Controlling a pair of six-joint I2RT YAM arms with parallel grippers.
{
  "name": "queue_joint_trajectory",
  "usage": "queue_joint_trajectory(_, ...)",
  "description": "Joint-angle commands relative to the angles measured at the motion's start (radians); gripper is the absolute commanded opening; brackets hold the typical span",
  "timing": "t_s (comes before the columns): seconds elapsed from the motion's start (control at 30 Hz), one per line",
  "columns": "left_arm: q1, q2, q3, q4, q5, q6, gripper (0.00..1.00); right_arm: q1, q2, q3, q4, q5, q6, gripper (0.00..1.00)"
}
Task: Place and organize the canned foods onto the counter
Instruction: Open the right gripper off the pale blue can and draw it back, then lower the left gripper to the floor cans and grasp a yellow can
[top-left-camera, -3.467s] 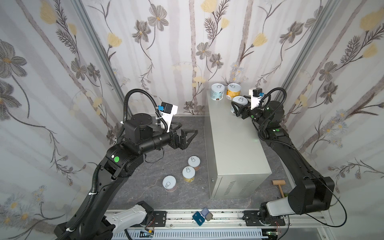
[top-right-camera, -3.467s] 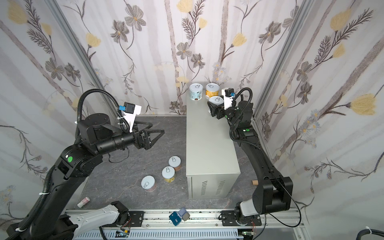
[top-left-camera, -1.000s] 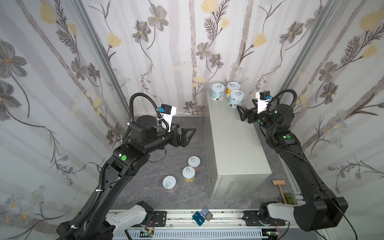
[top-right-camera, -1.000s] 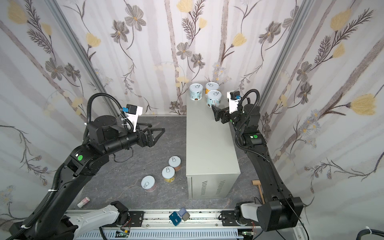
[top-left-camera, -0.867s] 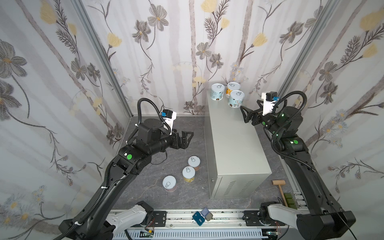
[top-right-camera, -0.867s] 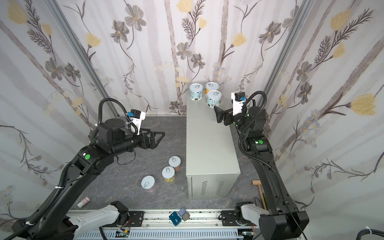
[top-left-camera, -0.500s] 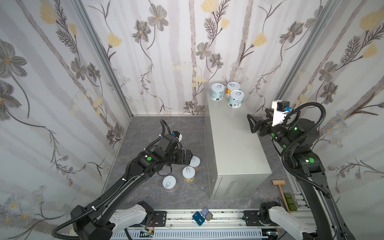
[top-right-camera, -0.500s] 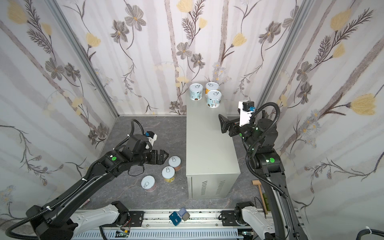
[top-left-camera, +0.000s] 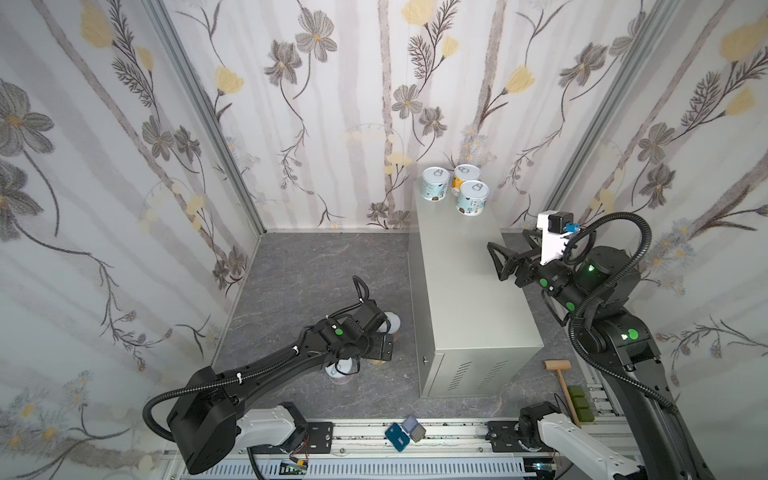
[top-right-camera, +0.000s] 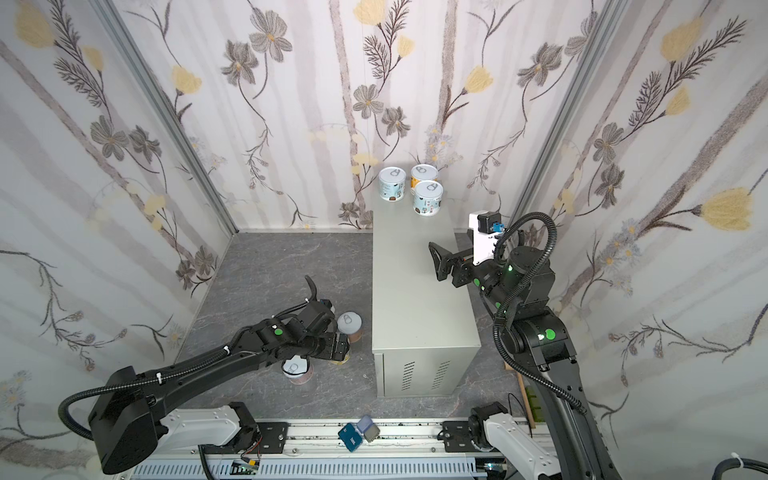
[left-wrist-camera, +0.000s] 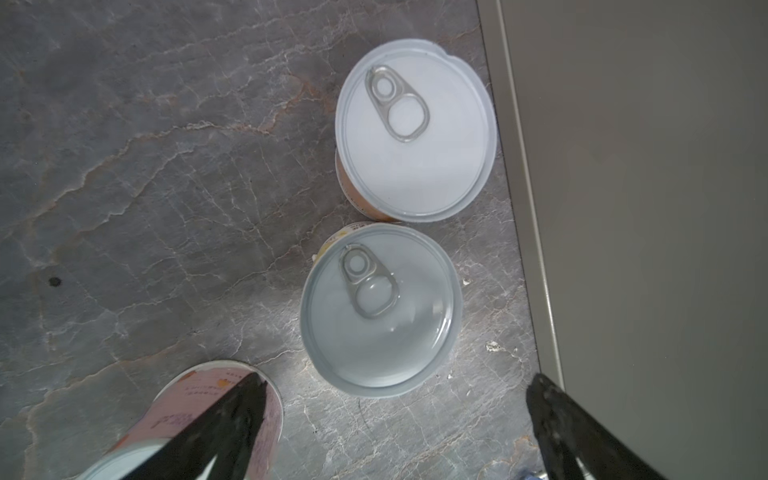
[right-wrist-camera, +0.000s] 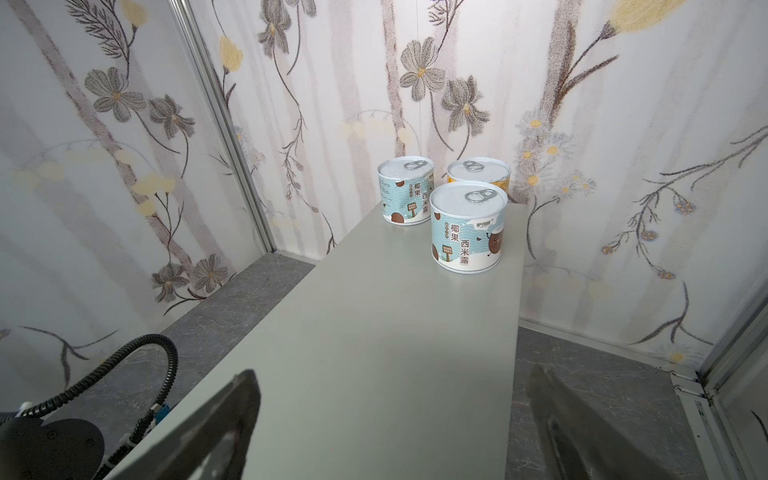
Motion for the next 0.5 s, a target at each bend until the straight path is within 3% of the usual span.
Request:
queue_joint_trajectory(0.0, -0.013, 0.029, -0.015, 0.074, -0.081, -0.040, 1.00, 0.005, -0.005, 0.000, 0.002, 0.015, -0.001, 1.00)
queue_joint_trajectory(0.2, -0.020, 0.100, -0.027, 0.125, -0.119, -0.045, 1.00, 0.008, -0.004, -0.020, 0.017, 0.004, 0.002, 1.00)
queue_joint_trajectory(0.47, -0.027, 0.190, -0.019, 0.174, -0.099, -0.038, 0.91, 0.009, -0.007, -0.017, 0.010, 0.003, -0.007, 1.00)
